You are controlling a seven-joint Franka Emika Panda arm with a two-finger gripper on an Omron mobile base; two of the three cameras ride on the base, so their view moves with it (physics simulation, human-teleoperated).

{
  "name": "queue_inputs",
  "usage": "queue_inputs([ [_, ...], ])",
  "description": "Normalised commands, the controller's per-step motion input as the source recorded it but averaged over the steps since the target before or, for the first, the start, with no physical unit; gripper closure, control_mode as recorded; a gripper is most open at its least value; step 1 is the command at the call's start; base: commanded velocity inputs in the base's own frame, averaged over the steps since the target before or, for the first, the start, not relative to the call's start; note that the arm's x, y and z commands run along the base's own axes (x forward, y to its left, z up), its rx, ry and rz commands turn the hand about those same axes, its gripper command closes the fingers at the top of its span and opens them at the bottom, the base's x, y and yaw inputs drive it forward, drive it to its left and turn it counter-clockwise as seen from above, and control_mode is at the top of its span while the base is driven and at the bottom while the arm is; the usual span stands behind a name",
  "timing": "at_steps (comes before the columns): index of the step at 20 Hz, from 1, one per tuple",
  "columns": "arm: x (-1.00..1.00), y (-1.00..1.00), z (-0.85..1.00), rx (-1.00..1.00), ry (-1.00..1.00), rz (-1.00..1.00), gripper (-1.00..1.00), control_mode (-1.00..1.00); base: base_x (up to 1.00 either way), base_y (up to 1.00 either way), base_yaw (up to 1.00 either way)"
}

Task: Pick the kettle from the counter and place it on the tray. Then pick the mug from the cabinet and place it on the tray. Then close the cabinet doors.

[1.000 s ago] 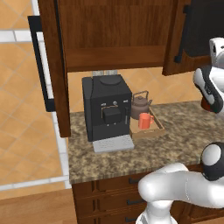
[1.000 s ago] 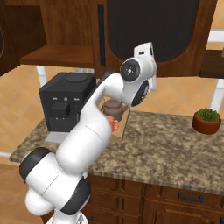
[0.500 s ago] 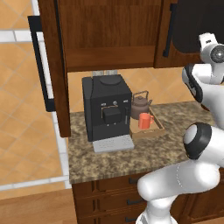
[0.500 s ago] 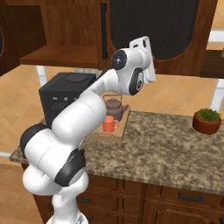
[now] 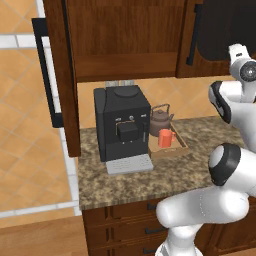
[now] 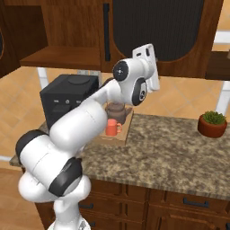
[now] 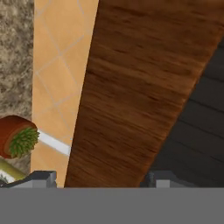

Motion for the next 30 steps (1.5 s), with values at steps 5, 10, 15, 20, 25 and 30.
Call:
queue_inputs([
  [5,-0.19,0.36,-0.16,0.0,0.01,0.0,-1.0,-1.0,0.0,0.0,0.0],
  [10,-0.46,0.36,0.0,0.0,0.01,0.0,-1.0,-1.0,0.0,0.0,0.0],
  [15,-0.63,0.19,-0.01,0.0,0.12,0.0,-1.0,-1.0,0.0,0.0,0.0],
  [20,-0.35,0.07,-0.06,0.0,0.11,0.0,-1.0,-1.0,0.0,0.0,0.0],
  [25,-0.11,0.05,-0.05,-0.02,0.02,0.0,-1.0,-1.0,0.0,0.0,0.0],
  [30,-0.5,0.0,-0.03,-0.01,-0.05,0.0,-1.0,-1.0,0.0,0.0,0.0],
])
